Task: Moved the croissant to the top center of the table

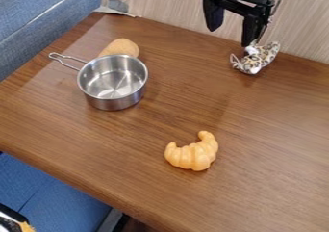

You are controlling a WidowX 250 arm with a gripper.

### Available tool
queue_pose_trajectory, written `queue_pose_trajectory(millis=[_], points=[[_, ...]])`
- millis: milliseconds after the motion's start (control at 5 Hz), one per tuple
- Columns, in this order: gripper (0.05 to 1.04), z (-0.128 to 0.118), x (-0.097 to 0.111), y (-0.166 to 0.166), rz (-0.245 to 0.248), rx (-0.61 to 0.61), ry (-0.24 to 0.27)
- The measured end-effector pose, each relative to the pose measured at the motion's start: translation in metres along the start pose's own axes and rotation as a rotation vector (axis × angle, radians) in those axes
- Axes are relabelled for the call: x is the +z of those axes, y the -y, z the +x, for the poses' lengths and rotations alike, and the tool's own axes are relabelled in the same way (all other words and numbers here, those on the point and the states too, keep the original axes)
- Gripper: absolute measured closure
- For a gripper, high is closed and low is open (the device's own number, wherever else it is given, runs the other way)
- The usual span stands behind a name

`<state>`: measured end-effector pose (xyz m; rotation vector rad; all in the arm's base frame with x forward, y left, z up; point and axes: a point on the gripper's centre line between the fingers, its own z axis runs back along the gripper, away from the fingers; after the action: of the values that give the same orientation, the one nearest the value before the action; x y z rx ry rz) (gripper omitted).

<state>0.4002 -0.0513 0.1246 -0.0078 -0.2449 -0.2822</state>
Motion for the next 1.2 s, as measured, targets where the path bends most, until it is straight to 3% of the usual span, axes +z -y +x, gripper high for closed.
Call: queue_pose_trajectory(millis=[400, 800, 1000, 1200], points=[[0.083, -0.020, -0.019, 0.008, -0.020, 0.001, -0.064], [0.083, -0.045, 0.009, 0.028, -0.006, -0.095, -0.054], [0.083, -0.071, 0.017, 0.049, -0.001, -0.170, -0.056], [0.083, -0.098, 0.011, 0.073, -0.004, -0.285, -0.090]])
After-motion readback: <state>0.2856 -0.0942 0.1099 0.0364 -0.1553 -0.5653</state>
